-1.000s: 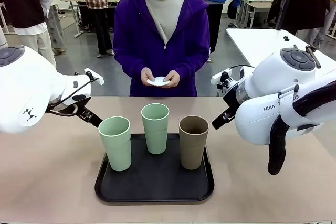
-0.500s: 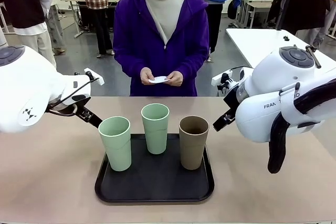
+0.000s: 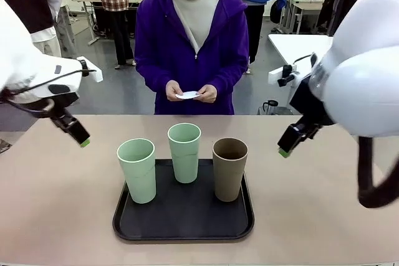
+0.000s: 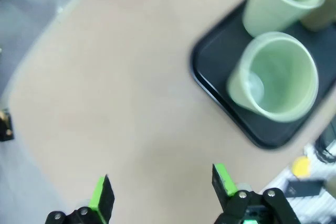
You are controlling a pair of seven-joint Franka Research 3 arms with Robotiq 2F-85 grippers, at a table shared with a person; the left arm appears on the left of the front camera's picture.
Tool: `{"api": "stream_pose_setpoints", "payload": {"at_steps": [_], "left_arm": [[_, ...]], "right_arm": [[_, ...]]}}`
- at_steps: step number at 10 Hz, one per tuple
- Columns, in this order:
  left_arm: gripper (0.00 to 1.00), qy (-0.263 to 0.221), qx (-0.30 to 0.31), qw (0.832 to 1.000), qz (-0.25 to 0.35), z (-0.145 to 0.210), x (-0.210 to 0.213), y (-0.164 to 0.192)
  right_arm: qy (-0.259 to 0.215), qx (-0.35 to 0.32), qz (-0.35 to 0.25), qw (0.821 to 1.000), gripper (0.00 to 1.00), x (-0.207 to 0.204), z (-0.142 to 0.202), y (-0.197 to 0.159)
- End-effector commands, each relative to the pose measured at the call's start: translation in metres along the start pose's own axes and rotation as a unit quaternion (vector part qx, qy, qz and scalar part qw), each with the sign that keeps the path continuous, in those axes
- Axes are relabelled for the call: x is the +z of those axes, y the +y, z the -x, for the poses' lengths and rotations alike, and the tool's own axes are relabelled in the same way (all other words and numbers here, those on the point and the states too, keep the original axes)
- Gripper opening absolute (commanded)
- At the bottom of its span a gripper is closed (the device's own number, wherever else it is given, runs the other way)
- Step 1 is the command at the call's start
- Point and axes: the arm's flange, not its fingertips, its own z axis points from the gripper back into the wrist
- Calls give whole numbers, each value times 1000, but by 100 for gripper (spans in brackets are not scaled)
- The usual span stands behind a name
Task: Place coasters on the table and set cups on them.
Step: Pick up one Reusable plastic cup and place it on a coaster set by the human.
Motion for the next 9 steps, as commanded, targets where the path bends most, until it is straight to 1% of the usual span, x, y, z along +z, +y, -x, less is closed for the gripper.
{"api": "stream_pose_setpoints", "payload": {"at_steps": [1, 2, 4, 5, 6, 7, 8, 9], "left_arm": [[100, 14, 34, 999, 36, 40, 30, -31], [100, 0, 0, 1000, 0, 0, 0, 0], [100, 0, 0, 1000, 0, 0, 0, 0], [100, 9, 1, 1000, 18, 13, 24, -13], [100, -67, 35, 987, 138, 20, 18, 6], [100, -108, 59, 971, 204, 30, 17, 21], [100, -157, 89, 941, 288, 49, 29, 32], [100, -197, 106, 903, 366, 53, 29, 62]], "right_arm": [[23, -10, -15, 1000, 100, 2, 58, 44], [0, 0, 0, 1000, 100, 0, 0, 0], [0, 0, 0, 1000, 100, 0, 0, 0], [9, -2, 2, 1000, 100, 23, 16, 16], [-74, -70, -141, 985, 100, 16, 31, -8], [-128, -141, -247, 950, 100, 12, 51, -30], [-158, -193, -327, 911, 100, 6, 80, -49], [-188, -238, -379, 875, 100, -4, 99, -76]]}}
